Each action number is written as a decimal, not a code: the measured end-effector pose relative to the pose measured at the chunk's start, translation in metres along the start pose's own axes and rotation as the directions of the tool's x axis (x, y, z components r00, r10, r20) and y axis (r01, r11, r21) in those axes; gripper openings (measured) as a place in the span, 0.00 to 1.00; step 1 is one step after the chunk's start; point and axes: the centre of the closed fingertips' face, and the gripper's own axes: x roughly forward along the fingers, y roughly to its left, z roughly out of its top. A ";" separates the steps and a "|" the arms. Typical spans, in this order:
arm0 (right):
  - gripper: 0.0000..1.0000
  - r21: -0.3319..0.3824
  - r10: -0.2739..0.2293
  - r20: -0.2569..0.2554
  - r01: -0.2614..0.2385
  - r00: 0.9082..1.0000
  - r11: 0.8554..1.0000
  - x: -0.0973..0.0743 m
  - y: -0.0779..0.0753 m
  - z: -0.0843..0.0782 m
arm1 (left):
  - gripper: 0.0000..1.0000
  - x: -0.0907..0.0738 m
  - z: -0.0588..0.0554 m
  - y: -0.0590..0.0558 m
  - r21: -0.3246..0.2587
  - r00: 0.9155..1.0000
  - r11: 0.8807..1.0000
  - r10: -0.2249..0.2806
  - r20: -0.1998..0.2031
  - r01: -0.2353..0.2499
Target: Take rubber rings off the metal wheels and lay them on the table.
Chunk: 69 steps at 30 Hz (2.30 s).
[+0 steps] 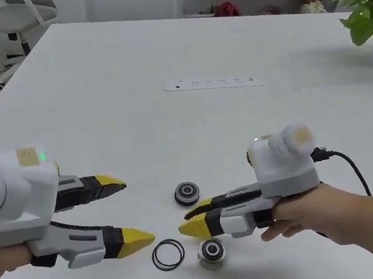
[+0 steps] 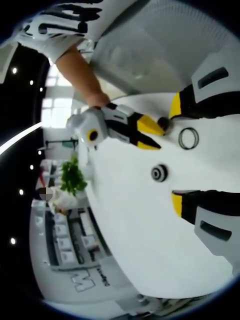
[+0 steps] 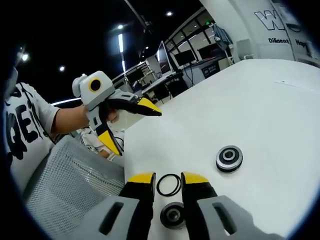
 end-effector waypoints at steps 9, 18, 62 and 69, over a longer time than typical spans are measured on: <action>0.19 0.003 -0.037 0.052 0.037 0.998 0.999 -0.016 -0.012 0.014 | 0.57 0.002 0.007 0.007 0.002 1.000 1.000 0.006 0.010 -0.006; 0.21 -0.009 -0.078 0.087 0.079 0.993 0.997 -0.028 -0.028 0.025 | 0.57 0.007 0.010 0.017 0.004 1.000 1.000 0.011 0.010 -0.011; 0.26 -0.204 -0.177 0.048 0.184 0.983 0.962 -0.032 -0.073 0.021 | 0.52 0.045 0.004 0.049 -0.002 0.999 1.000 -0.021 -0.045 0.021; 0.26 -0.211 -0.172 0.039 0.176 0.984 0.962 -0.027 -0.077 0.017 | 0.52 0.052 0.001 0.050 -0.008 0.998 0.999 -0.032 -0.054 0.032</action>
